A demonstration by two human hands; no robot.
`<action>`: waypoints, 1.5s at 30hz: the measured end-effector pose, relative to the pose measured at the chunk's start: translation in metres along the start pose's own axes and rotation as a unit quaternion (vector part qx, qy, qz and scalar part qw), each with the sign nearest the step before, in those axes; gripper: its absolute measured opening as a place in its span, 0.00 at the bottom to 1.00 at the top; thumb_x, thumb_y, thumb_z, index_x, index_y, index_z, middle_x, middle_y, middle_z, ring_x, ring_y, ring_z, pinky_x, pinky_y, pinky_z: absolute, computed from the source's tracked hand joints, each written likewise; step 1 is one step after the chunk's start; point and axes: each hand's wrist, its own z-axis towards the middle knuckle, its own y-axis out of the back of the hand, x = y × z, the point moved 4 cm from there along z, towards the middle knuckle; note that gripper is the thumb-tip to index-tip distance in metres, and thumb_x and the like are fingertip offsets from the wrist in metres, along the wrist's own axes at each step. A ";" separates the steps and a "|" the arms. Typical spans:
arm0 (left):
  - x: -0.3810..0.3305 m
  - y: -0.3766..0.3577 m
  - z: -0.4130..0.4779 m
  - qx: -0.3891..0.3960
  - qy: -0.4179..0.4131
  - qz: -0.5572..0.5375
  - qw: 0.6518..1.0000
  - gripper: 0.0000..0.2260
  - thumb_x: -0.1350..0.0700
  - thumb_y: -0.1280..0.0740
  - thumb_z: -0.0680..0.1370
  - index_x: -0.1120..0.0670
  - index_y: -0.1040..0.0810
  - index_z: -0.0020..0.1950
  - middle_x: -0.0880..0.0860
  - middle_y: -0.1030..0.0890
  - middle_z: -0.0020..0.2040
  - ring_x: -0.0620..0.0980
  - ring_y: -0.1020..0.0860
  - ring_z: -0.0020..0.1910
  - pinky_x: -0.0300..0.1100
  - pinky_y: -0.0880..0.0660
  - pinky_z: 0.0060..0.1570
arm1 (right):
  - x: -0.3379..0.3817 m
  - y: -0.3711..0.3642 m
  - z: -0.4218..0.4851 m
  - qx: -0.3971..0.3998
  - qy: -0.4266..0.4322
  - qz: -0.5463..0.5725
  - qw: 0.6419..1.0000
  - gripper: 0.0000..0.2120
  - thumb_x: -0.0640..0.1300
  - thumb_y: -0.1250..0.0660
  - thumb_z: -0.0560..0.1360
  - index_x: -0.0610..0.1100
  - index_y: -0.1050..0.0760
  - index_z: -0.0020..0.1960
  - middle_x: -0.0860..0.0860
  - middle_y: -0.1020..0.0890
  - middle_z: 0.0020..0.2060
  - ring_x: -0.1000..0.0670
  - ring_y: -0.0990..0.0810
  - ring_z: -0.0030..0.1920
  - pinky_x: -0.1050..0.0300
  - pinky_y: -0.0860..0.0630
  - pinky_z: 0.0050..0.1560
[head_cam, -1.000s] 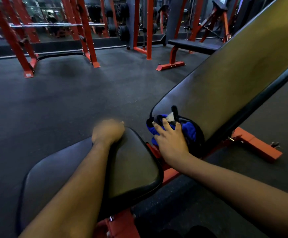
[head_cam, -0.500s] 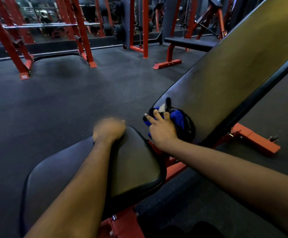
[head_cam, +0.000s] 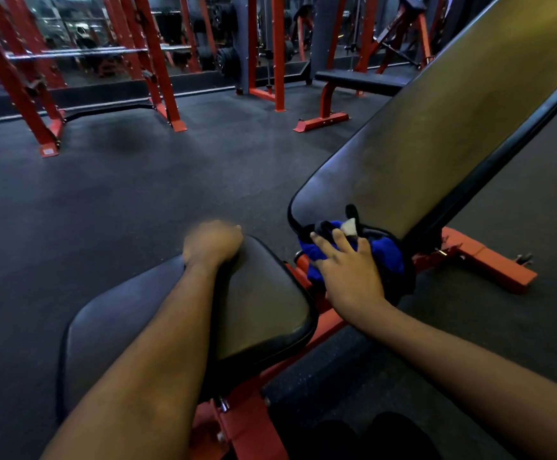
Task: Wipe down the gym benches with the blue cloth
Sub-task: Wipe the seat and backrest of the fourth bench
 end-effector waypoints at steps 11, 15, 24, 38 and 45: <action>0.004 -0.006 0.007 0.000 -0.006 -0.003 1.000 0.23 0.41 0.45 0.81 0.57 0.21 0.55 0.58 0.20 0.51 0.59 0.23 0.49 0.48 0.29 0.47 | 0.011 -0.005 0.037 -0.020 0.024 -0.035 0.999 0.17 0.48 0.40 0.81 0.53 0.24 0.68 0.51 0.48 0.80 0.41 0.52 0.78 0.40 0.43 0.69; 0.004 -0.010 0.014 0.009 -0.005 -0.004 1.000 0.23 0.40 0.46 0.81 0.56 0.21 0.53 0.57 0.20 0.50 0.57 0.23 0.47 0.49 0.26 0.49 | 0.023 0.007 0.084 -0.043 0.041 -0.022 0.998 0.17 0.48 0.39 0.79 0.51 0.23 0.67 0.51 0.42 0.79 0.41 0.49 0.77 0.41 0.44 0.70; 0.005 -0.006 0.010 0.014 -0.002 -0.003 1.000 0.24 0.40 0.45 0.81 0.57 0.21 0.58 0.60 0.20 0.54 0.60 0.22 0.52 0.50 0.26 0.54 | 0.016 -0.011 0.040 -0.089 -0.009 0.020 0.996 0.19 0.47 0.41 0.81 0.53 0.28 0.71 0.49 0.46 0.80 0.40 0.48 0.77 0.38 0.42 0.68; 0.002 -0.004 0.007 -0.007 -0.003 0.010 1.000 0.24 0.41 0.45 0.81 0.58 0.23 0.60 0.61 0.21 0.57 0.62 0.23 0.54 0.49 0.31 0.48 | -0.005 -0.018 0.006 -0.106 -0.088 -0.018 0.990 0.32 0.48 0.36 0.78 0.60 0.43 0.78 0.47 0.48 0.80 0.39 0.50 0.78 0.37 0.51 0.64; 0.003 -0.004 0.012 0.006 -0.005 0.003 1.000 0.24 0.39 0.45 0.81 0.58 0.23 0.59 0.60 0.21 0.57 0.61 0.22 0.54 0.49 0.29 0.50 | -0.023 0.014 0.090 -0.094 -0.090 0.010 0.991 0.27 0.50 0.40 0.80 0.60 0.40 0.77 0.48 0.47 0.80 0.40 0.49 0.77 0.34 0.47 0.70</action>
